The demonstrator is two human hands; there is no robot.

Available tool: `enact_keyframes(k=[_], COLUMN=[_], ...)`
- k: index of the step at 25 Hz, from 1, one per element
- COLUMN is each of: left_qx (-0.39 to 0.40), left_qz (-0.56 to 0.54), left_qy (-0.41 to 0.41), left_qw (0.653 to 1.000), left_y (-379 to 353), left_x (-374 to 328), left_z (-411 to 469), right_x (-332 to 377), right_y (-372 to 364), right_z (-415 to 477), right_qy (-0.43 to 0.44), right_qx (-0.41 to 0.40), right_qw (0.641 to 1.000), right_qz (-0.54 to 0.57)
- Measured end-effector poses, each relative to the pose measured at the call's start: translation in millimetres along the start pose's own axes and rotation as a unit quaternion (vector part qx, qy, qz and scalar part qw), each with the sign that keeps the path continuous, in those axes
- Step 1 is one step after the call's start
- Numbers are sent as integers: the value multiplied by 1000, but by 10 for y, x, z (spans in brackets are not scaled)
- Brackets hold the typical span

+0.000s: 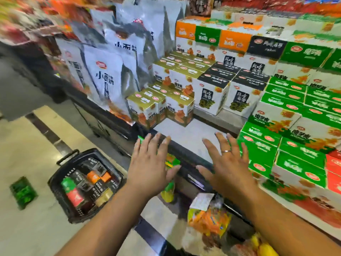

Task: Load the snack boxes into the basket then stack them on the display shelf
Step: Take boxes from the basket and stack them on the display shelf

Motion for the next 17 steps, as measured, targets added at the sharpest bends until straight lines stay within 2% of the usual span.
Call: enact_keyframes(k=[7,10,13,17], left_qx=[-6,18,8,39], left_qz=[3,-13,-13,-13], left_qy=[130,207,259,311], left_qw=[991,978,966,950], left_y=[70,9,-39,-244], left_x=[1929,2632,3173,3727], left_z=[-1018,-1464,-1768,-1981], right_x=[2106,2852,3389,3945], right_y=[-335,-504,-669,-971], right_z=[218,236,327,545], right_qy=[110,143,163,200], right_qx=[50,73,85,130], right_qw=[992,987,982,970], right_qz=[30,29,39,55])
Point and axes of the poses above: each hand's wrist, its own z-axis towards the middle knuckle, its own y-axis out of the back of the hand, x = y × z, the point moved 8 cm from there along z, towards the middle knuckle, and after that the axes turned 3 degrees about y, right-handed, at the moved point
